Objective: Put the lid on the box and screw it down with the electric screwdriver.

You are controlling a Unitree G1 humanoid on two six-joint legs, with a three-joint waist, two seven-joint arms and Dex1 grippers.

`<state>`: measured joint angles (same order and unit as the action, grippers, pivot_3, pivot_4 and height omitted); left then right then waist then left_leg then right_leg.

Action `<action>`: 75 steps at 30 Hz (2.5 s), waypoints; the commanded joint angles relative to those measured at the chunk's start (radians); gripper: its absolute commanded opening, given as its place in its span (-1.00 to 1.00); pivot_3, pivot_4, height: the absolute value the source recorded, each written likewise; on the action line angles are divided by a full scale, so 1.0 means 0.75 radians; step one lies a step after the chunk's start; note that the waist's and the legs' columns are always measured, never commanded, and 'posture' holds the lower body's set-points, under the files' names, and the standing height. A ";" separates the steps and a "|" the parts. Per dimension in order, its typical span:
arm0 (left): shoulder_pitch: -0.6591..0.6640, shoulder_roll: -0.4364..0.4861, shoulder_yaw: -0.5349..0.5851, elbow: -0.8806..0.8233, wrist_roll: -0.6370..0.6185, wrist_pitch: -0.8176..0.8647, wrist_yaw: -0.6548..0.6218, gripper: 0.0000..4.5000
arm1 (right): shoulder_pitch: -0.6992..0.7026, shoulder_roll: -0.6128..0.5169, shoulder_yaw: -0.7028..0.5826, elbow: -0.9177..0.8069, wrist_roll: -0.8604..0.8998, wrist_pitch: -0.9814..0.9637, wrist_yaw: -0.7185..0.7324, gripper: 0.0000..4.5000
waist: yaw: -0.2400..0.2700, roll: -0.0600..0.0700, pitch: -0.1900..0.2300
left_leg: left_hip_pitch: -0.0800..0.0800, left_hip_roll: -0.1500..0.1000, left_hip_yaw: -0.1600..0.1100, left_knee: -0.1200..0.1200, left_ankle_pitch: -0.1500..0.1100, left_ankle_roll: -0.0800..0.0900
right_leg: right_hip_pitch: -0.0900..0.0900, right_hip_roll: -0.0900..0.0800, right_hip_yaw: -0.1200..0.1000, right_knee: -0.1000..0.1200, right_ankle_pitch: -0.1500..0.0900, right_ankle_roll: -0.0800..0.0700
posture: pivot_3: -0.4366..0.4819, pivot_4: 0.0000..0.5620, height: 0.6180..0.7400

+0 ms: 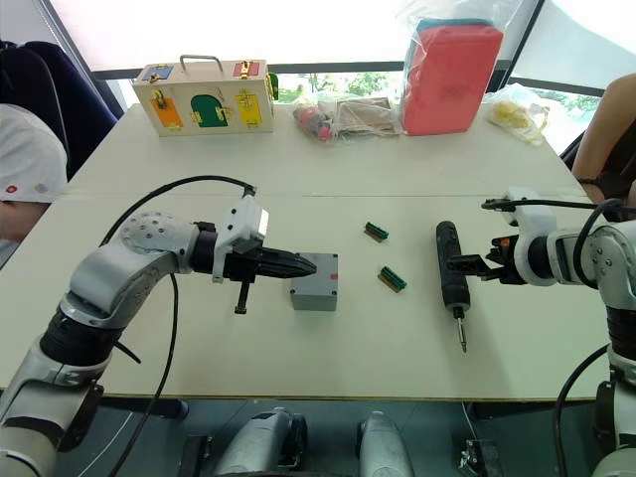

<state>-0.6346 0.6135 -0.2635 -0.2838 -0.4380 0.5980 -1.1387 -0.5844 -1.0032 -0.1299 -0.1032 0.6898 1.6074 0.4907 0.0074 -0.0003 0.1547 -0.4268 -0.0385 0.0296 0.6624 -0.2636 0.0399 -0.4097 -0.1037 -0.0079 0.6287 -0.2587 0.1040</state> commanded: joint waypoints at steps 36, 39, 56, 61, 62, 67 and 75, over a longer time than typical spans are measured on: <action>0.085 0.024 0.138 0.050 -0.044 -0.011 0.065 -1.00 | -0.377 0.310 -0.057 0.233 -0.145 -0.924 -0.303 -0.21 | -0.005 0.007 0.004 | -0.002 0.001 0.002 0.001 0.000 0.001 | -0.003 0.008 0.000 0.001 0.002 0.005 | -0.05 -0.47 1.00; 0.079 0.045 0.178 0.110 -0.063 0.002 0.051 -1.00 | -0.359 0.543 -0.257 0.041 0.014 -1.119 -0.302 -0.21 | -0.018 0.007 0.005 | -0.003 0.002 0.002 -0.001 0.001 0.000 | -0.005 0.012 0.000 0.002 0.001 0.007 | -0.05 -0.47 1.00; 0.065 0.000 0.010 0.155 0.125 -0.018 0.128 -1.00 | 0.093 0.911 0.163 -0.313 -0.163 -1.496 -0.036 -0.21 | -0.025 0.005 0.004 | 0.001 -0.001 -0.001 0.003 0.001 0.000 | 0.000 0.009 0.000 0.004 0.001 0.007 | -0.05 -0.47 1.00; 0.069 -0.013 -0.016 0.177 0.161 -0.037 0.126 -1.00 | 0.129 0.949 0.191 -0.305 -0.209 -1.534 -0.040 -0.21 | -0.026 0.005 0.004 | 0.001 0.000 -0.001 0.002 0.001 -0.001 | 0.000 0.011 0.000 0.005 0.001 0.007 | -0.05 -0.47 1.00; 0.070 -0.014 -0.018 0.180 0.164 -0.038 0.125 -1.00 | 0.132 0.957 0.192 -0.305 -0.213 -1.535 -0.042 -0.21 | -0.026 0.005 0.004 | 0.001 0.000 -0.001 0.002 0.001 -0.001 | 0.000 0.011 0.000 0.005 0.001 0.007 | -0.05 -0.47 1.00; 0.064 -0.040 -0.044 0.202 0.196 -0.049 0.131 -1.00 | 0.154 1.003 0.219 -0.310 -0.243 -1.556 -0.049 -0.21 | -0.022 0.005 0.004 | 0.001 0.000 -0.001 0.002 0.001 -0.001 | 0.000 0.010 0.000 0.005 0.001 0.007 | -0.05 -0.47 1.00; 0.057 -0.049 -0.048 0.210 0.219 -0.046 0.125 -1.00 | 0.191 1.011 0.234 -0.271 -0.310 -1.600 -0.032 -0.21 | -0.024 0.005 0.004 | 0.001 0.000 -0.001 0.002 0.001 -0.001 | 0.000 0.010 0.000 0.005 0.001 0.007 | -0.05 -0.47 1.00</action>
<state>-0.5799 0.5763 -0.2992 -0.1208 -0.2823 0.5721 -1.0419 -0.4328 -0.2462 0.0543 -0.2786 0.4662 0.4445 0.4593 -0.0108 0.0033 0.1577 -0.4260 -0.0387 0.0288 0.6642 -0.2626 0.0393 -0.4097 -0.0958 -0.0083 0.6323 -0.2576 0.1094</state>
